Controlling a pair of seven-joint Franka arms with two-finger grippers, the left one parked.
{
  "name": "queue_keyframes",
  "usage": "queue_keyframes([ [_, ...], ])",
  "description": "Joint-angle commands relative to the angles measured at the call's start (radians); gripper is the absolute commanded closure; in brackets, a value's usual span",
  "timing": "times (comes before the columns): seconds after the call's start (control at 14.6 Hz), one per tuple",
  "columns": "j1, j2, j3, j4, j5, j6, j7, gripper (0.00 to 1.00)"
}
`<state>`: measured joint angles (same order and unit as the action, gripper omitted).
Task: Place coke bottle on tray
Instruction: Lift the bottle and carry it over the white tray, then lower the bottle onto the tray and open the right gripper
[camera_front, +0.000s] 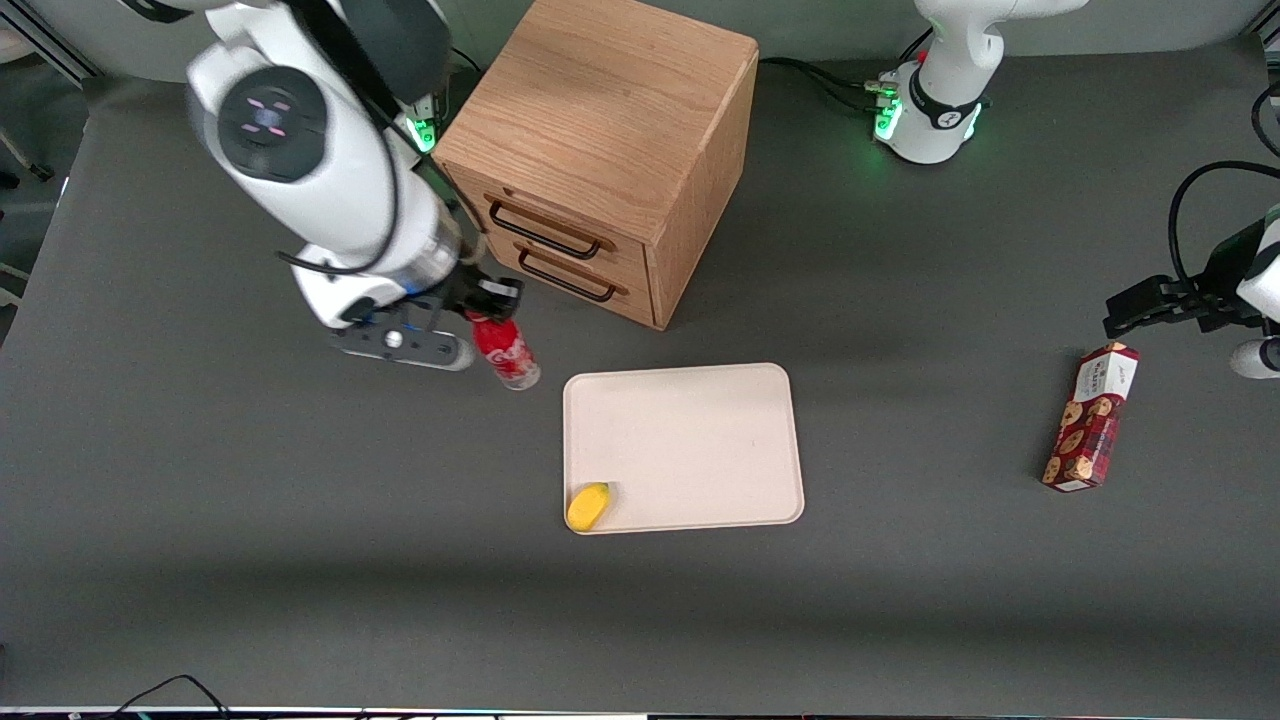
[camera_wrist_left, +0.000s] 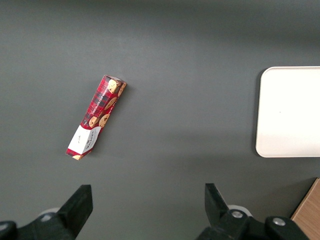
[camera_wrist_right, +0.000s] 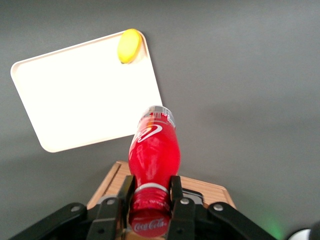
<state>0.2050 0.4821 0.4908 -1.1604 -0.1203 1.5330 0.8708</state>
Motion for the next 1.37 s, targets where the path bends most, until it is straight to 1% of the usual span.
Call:
queue_keyframes([
  [0.0, 0.037, 0.119, 0.000, 0.067, -0.033, 0.059, 0.071, 1.00],
  [0.21, 0.053, 0.225, -0.012, 0.068, -0.033, 0.140, 0.071, 1.00],
  [0.27, 0.071, 0.254, -0.018, 0.068, -0.039, 0.172, 0.076, 1.00],
  [0.41, 0.117, 0.292, -0.063, 0.068, -0.045, 0.222, 0.091, 1.00],
  [0.55, 0.120, 0.317, -0.064, 0.067, -0.050, 0.228, 0.091, 1.00],
  [0.68, 0.125, 0.343, -0.064, 0.067, -0.087, 0.230, 0.086, 1.00],
  [0.82, 0.126, 0.351, -0.064, 0.064, -0.090, 0.236, 0.080, 1.00],
  [0.96, 0.126, 0.358, -0.064, 0.057, -0.111, 0.249, 0.077, 1.00],
  [1.16, 0.126, 0.371, -0.064, 0.057, -0.114, 0.262, 0.076, 1.00],
  [1.23, 0.126, 0.371, -0.064, 0.057, -0.114, 0.262, 0.074, 0.79],
  [1.3, 0.126, 0.371, -0.064, 0.057, -0.119, 0.262, 0.071, 0.10],
])
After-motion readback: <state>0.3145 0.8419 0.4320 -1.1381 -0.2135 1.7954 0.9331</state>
